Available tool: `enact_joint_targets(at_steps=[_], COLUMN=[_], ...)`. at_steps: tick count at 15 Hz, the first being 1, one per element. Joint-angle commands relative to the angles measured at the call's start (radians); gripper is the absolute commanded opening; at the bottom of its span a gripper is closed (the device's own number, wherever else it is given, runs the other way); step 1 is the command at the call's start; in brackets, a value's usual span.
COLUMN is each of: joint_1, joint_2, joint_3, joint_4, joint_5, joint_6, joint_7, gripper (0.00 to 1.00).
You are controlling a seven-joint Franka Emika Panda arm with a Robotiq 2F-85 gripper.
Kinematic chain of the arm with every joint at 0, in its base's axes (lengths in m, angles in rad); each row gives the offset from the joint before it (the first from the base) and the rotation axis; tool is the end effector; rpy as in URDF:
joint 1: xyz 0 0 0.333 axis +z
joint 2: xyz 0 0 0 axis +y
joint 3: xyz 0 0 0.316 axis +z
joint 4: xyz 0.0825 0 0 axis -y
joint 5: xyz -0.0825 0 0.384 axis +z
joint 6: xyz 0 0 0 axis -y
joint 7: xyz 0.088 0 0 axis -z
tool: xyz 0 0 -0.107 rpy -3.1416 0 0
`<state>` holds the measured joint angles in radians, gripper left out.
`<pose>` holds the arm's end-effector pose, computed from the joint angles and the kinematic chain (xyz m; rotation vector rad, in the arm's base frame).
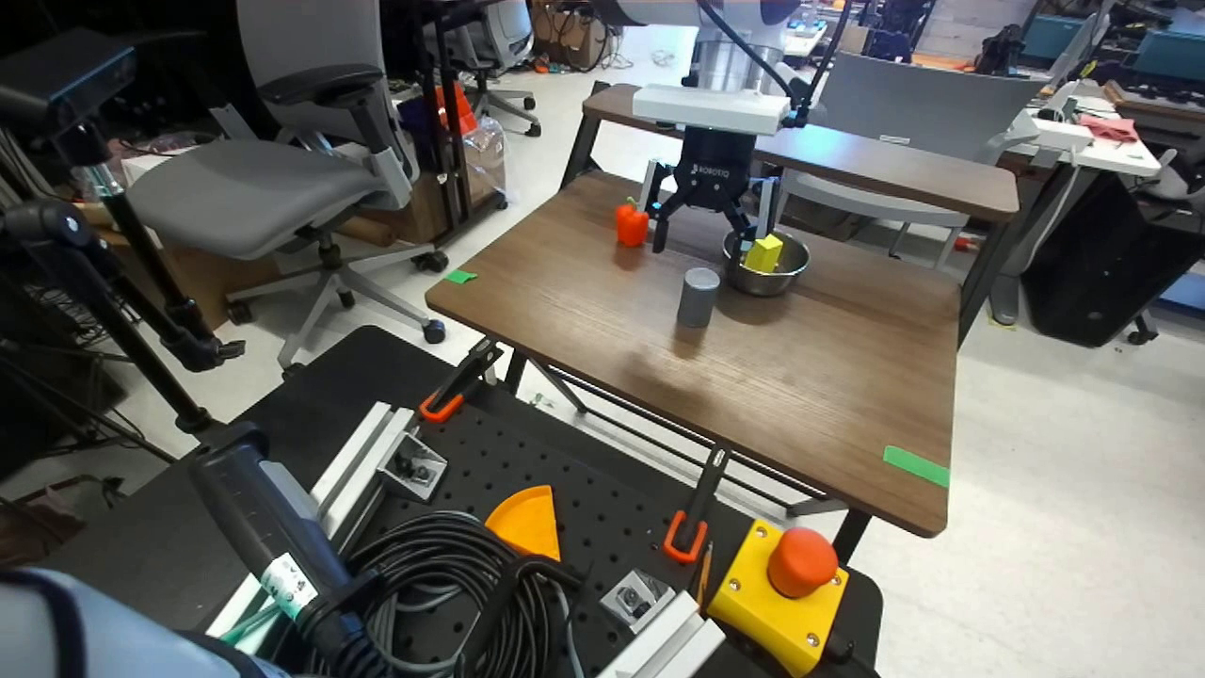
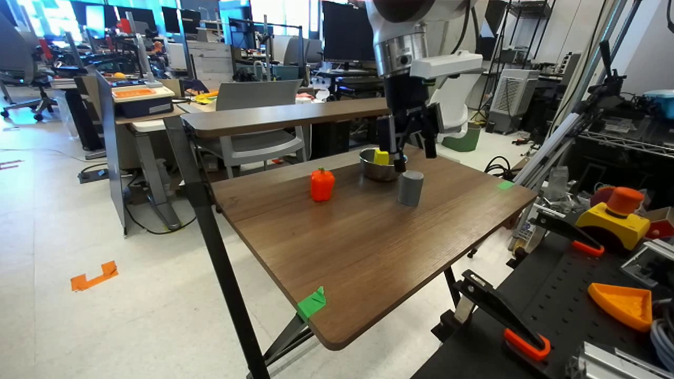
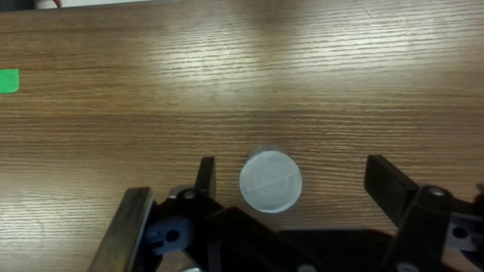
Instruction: Move the gray block to the left
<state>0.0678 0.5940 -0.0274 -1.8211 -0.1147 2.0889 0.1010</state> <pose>0.6110 0.0197 0.1873 2.9758 0.0221 -0.4774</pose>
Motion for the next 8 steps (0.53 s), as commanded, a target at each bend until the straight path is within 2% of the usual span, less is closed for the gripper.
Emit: enact_joint_targets(at_steps=[1,8], joint_1=[0.021,0.029], joint_2=[0.097,0.215], joint_3=[-0.006,-0.026], joint_4=[0.129,0.25], joint_5=[-0.012,-0.017], joint_6=[-0.078,-0.146], joint_7=[0.037,0.071], gripper=[1.0,1.0])
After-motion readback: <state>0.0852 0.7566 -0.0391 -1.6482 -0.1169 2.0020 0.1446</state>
